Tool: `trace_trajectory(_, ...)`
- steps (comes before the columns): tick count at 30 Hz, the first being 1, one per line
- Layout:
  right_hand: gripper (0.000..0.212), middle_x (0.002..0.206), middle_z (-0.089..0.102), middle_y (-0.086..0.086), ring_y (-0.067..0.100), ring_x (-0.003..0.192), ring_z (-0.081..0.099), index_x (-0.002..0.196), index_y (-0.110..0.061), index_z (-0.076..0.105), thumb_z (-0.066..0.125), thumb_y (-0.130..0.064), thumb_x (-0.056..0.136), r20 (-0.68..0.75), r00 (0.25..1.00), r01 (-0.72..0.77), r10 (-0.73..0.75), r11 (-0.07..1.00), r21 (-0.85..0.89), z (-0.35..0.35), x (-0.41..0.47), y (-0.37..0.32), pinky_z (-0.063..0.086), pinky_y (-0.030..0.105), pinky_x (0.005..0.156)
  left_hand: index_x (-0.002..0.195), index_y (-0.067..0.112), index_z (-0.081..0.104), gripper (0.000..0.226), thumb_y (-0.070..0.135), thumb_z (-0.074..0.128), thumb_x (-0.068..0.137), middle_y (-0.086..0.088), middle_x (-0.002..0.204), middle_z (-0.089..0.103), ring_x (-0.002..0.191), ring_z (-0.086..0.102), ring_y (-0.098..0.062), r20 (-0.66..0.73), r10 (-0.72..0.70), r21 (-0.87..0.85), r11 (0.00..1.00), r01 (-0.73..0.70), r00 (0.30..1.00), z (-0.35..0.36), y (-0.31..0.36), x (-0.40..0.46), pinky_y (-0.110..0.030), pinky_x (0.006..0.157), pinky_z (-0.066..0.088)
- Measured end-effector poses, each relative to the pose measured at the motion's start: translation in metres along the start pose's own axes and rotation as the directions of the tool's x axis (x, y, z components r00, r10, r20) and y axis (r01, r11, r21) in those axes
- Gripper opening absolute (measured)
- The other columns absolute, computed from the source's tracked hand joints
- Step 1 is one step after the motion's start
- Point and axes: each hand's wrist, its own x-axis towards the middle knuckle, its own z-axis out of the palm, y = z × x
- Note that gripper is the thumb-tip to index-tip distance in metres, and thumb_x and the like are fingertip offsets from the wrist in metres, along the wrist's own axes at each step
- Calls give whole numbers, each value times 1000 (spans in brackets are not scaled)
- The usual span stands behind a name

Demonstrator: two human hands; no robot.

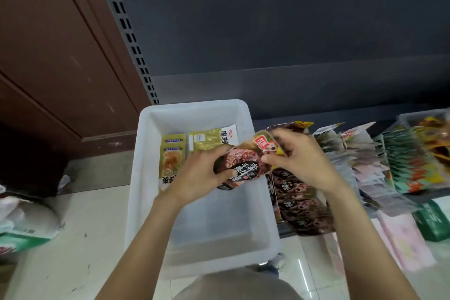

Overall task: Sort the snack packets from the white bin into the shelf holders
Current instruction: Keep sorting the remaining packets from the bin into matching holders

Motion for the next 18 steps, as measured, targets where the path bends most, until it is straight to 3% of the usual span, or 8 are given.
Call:
trace_trajectory(1, 27, 89, 70, -11, 1, 83, 64, 103, -22, 66, 76, -19, 78, 23, 1000, 17, -16, 999, -41, -11, -6, 5, 51, 30, 75, 118, 23, 59, 38, 28, 71, 82, 8, 109, 67, 97, 60, -9, 16, 39, 11, 999, -39, 999, 1, 12, 6, -26, 81, 47)
trace_trajectory(3, 24, 95, 71, -14, -1, 90, 64, 107, -21, 68, 71, -17, 84, -29, 999, 32, -31, 998, 46, -29, -16, 14, 49, 25, 79, 118, 24, 60, 37, 27, 71, 83, 8, 108, 68, 96, 61, -6, -26, 119, -31, 992, -120, 993, 5, 33, 19, -25, 82, 48)
trace_trajectory(6, 21, 95, 70, -5, 7, 89, 64, 110, -12, 64, 62, -21, 90, -318, 945, 73, -70, 997, -1, -64, -28, 32, 48, 28, 76, 124, 27, 54, 40, 22, 66, 87, 12, 118, 63, 108, 56, 4, -270, 101, -338, 921, -192, 958, 15, 48, 47, -13, 93, 42)
trace_trajectory(8, 20, 95, 68, 0, 9, 88, 63, 110, -9, 62, 60, -20, 93, -486, 869, 95, -96, 995, -27, -89, -33, 42, 49, 30, 77, 127, 27, 50, 40, 23, 62, 90, 13, 123, 59, 113, 54, 3, -291, 24, -372, 918, -136, 957, 25, 46, 68, -19, 99, 41)
trace_trajectory(10, 18, 96, 66, -2, 4, 87, 60, 110, -7, 60, 57, -16, 95, -577, 808, 115, -117, 993, -40, -111, -33, 47, 48, 24, 78, 130, 23, 51, 44, 27, 64, 89, 9, 127, 58, 116, 53, -3, -129, 47, -226, 971, -76, 991, 38, 39, 84, -27, 102, 41)
trace_trajectory(12, 19, 96, 64, -1, 5, 87, 59, 110, -3, 59, 55, -15, 96, -596, 788, 113, -158, 987, -112, -129, -27, 50, 47, 20, 77, 130, 23, 54, 44, 28, 66, 87, 5, 126, 60, 116, 54, -11, 9, 132, -10, 991, -132, 991, 53, 37, 88, -29, 98, 42)
trace_trajectory(15, 23, 99, 64, -1, 6, 88, 58, 111, 1, 59, 57, -15, 94, -519, 823, 140, -230, 968, -208, -143, -14, 48, 46, 22, 79, 117, 24, 66, 33, 17, 68, 85, 5, 113, 68, 102, 62, -16, -90, 286, 209, 942, -263, 954, 69, 37, 85, -31, 90, 47)
trace_trajectory(18, 20, 97, 63, -3, 13, 91, 61, 110, -4, 62, 61, -14, 92, -356, 893, 172, -277, 938, -300, -146, 7, 43, 49, 33, 82, 103, 22, 74, 28, 6, 70, 80, 6, 101, 73, 90, 69, -16, -164, 364, 272, 910, -313, 917, 77, 37, 78, -29, 84, 51)
